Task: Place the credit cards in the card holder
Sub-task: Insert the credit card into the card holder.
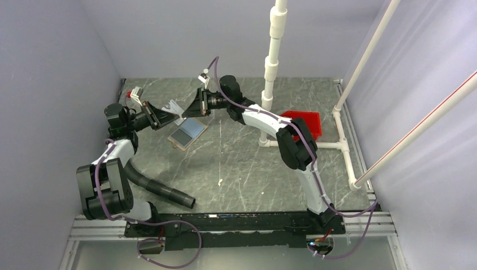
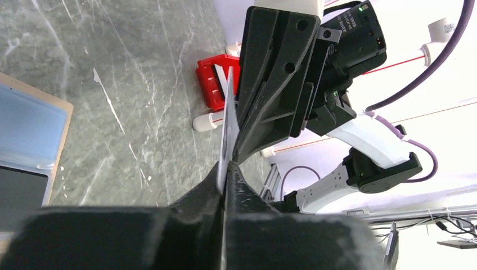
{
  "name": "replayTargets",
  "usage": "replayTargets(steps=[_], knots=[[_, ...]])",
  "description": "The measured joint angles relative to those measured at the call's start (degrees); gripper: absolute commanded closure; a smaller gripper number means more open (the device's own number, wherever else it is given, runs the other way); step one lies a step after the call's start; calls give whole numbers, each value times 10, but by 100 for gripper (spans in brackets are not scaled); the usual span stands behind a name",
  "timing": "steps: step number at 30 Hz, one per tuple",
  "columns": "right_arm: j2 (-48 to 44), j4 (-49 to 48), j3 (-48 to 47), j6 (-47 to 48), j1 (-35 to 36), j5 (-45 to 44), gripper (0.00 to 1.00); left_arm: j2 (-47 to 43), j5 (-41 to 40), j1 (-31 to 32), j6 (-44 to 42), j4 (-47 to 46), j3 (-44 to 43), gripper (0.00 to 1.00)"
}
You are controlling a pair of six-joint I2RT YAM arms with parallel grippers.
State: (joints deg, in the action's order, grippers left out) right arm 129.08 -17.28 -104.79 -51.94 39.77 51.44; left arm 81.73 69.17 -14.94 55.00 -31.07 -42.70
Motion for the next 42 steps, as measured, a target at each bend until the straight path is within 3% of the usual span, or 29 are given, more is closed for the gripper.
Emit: replayTargets(steps=[1,2,3,5,7,12,26,36,38,42], knots=[[0,-9,0,-10,-2,4,100,0,-1,0,6,-11,3,53],[0,-13,0,-14,-2,6,100,0,-2,0,16,-20,6,34],[0,-21,1,-17,-2,7,100,0,-3,0,20,-27,9,27],[0,-28,6,-21,-2,-1,100,0,-3,-2,45,-39,14,25],[0,-29,16,-22,-5,-7,100,-1,-6,-7,89,-74,30,32],[0,-36,31,-32,-11,-17,100,-2,-28,-21,176,-153,59,58],[0,-97,38,-62,-11,-19,100,-3,-74,-24,217,-190,69,72],[0,-86,36,-62,-8,-19,100,-4,-95,-24,154,-103,49,79],[1,-84,33,-61,-7,-18,100,-7,-99,-24,145,-96,48,82],[3,-82,28,-61,-3,-14,100,-10,-108,-24,132,-87,48,100]])
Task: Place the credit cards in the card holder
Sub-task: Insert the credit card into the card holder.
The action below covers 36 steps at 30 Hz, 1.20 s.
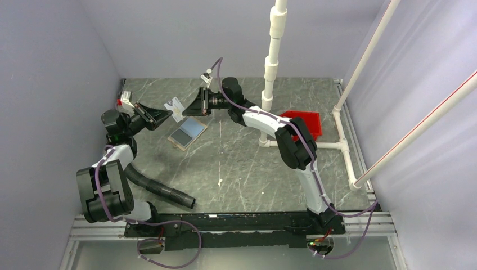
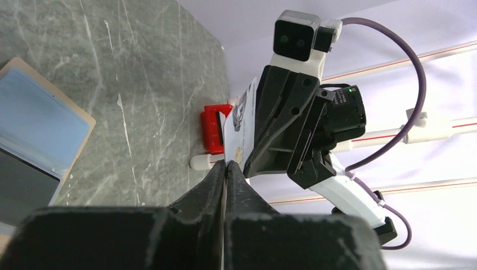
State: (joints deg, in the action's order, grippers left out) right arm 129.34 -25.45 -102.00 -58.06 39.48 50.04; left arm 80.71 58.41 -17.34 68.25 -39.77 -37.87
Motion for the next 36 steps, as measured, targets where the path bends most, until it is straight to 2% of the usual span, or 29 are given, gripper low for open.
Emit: replayTargets(steps=[1,2,4,6,8,10,12,14,18,20,22,29,36], knots=[[2,5,-3,1,1,0,100,0,-1,-1,-3,2,0,100],[3,10,-7,4,1,0,96,0,-3,-2,-4,4,0,100],[10,33,-22,15,1,0,71,-7,-10,-2,-19,20,0,100],[18,73,-39,42,2,-5,52,-19,-21,-2,-46,64,-4,100],[23,122,-54,83,5,-22,43,-33,-37,-4,-80,123,-13,100],[30,184,-77,136,8,-49,40,-45,-56,-8,-122,197,-25,100],[42,245,-113,192,11,-82,43,-49,-71,-22,-167,269,-38,100],[59,302,-156,244,14,-113,50,-43,-75,-39,-197,316,-44,100],[100,374,-232,322,15,-159,73,-4,-73,-58,-230,369,-44,100],[121,395,-257,346,15,-175,88,20,-71,-58,-236,383,-44,100],[138,406,-267,363,15,-191,98,41,-68,-58,-236,386,-44,100],[188,429,-269,397,15,-232,100,116,-66,-31,-236,386,-75,100],[197,428,-266,408,15,-255,100,205,-54,-10,-240,389,-115,100]])
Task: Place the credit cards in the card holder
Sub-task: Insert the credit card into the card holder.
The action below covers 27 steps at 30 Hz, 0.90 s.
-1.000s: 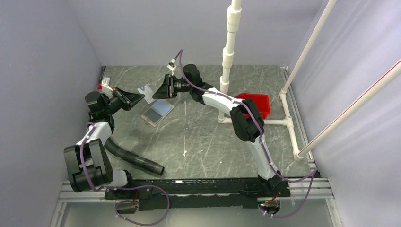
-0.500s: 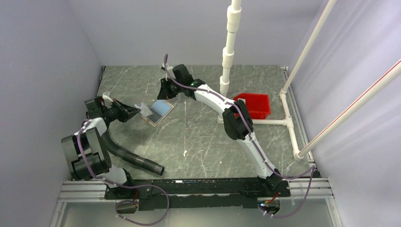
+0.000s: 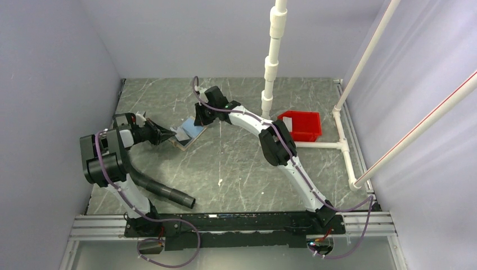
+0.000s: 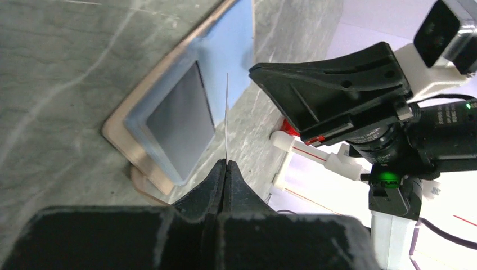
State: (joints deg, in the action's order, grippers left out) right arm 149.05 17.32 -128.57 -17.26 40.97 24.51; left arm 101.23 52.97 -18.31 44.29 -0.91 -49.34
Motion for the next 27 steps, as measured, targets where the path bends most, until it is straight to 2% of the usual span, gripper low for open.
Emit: replayTargets(steps=[15,27], knots=[[3,-9,16,2,-9,-12,100,64,0,11,-12,7,-21,100],[3,-11,17,2,-9,-10,100,75,-3,12,-12,-5,-22,100]])
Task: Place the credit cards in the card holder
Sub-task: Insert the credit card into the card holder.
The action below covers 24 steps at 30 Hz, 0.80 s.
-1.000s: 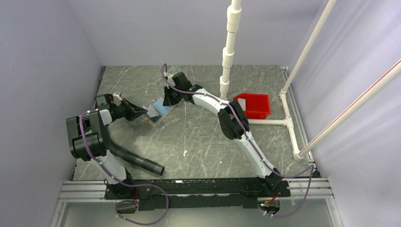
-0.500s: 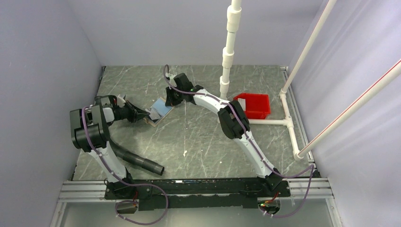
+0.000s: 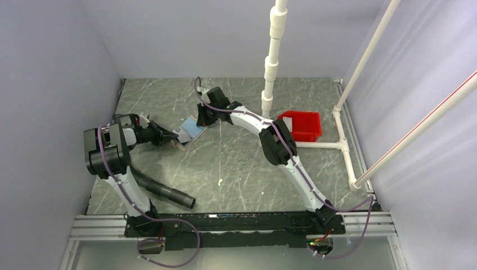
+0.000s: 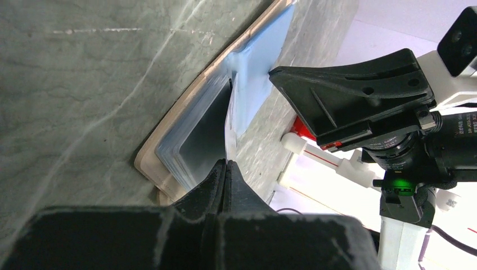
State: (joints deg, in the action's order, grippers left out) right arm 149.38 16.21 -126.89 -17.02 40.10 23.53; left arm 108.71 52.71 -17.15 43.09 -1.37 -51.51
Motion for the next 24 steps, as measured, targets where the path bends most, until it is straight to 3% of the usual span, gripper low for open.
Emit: replayTargets(steps=[24], knots=[[3,-4,0,0,0,10,100,-11,-5,11,1,-52,9,100]])
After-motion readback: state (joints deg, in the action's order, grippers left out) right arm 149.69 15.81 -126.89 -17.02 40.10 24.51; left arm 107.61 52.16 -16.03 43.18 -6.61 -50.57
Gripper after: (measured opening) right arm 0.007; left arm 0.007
